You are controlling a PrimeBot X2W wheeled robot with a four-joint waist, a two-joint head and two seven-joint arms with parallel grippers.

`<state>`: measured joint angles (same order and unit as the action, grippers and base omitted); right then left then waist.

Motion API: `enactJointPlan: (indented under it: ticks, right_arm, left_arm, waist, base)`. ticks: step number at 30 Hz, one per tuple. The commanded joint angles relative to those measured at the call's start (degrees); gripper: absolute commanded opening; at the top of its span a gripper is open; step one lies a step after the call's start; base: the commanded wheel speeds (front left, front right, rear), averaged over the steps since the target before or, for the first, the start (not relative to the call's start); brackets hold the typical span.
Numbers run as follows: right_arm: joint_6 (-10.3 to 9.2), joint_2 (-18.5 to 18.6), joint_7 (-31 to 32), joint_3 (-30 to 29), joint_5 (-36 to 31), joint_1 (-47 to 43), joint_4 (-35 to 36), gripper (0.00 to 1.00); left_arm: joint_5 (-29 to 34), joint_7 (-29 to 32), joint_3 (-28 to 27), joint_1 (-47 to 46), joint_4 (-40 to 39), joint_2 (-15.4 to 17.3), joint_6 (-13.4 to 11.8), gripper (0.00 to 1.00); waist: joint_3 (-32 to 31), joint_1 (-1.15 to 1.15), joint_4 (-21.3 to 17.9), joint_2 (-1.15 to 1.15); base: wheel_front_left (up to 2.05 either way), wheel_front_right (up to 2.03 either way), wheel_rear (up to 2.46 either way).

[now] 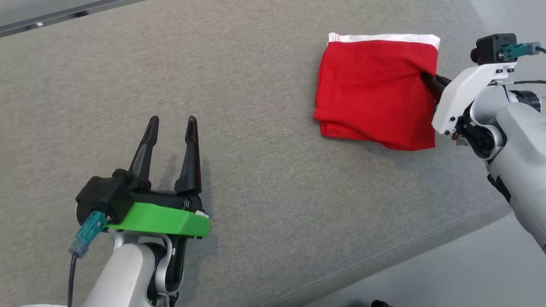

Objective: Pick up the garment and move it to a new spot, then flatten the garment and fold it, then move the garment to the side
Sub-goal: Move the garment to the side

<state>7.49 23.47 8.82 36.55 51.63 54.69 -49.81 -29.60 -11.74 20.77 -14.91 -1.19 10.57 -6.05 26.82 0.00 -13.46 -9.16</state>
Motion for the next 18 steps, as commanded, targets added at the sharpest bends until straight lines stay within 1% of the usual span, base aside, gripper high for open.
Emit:
enactJointPlan:
  ticks: [1,4,8,13,18]
  right_arm:
    - [0.0,0.2,-0.6,0.2,0.3,0.9,-0.1,0.0]
    - [0.0,0.7,-1.8,0.5,0.2,1.5,-0.8,0.0]
    - [-0.01,1.0,-3.5,0.9,-1.3,3.5,-2.6,0.0]
    - [-0.01,2.0,-5.4,1.7,-3.9,7.1,-5.8,0.0]
    - [-0.01,4.6,-7.3,2.3,-7.4,11.4,-10.0,0.0]
  left_arm:
    - [0.5,0.1,0.1,-0.8,-0.2,0.7,0.0,1.0]
    - [0.7,0.9,0.5,-1.7,-0.8,1.0,0.0,1.0]
    - [1.0,1.5,0.6,-2.6,-1.5,1.3,-0.2,1.0]
    - [1.7,1.9,0.3,-3.1,-2.8,2.1,-0.9,1.0]
    - [2.5,2.3,0.4,-3.5,-5.8,2.8,-1.5,1.0]
  waist:
    - [2.3,0.0,-3.7,0.0]
    - [3.4,0.0,-3.8,0.0]
    - [4.9,0.0,-2.5,0.0]
    - [7.0,0.0,0.3,0.0]
    - [9.3,0.0,3.6,0.0]
  base:
    - [0.0,0.0,0.0]
    - [0.0,0.0,0.0]
    - [0.0,0.0,0.0]
    - [0.0,0.0,0.0]
    - [0.0,0.0,0.0]
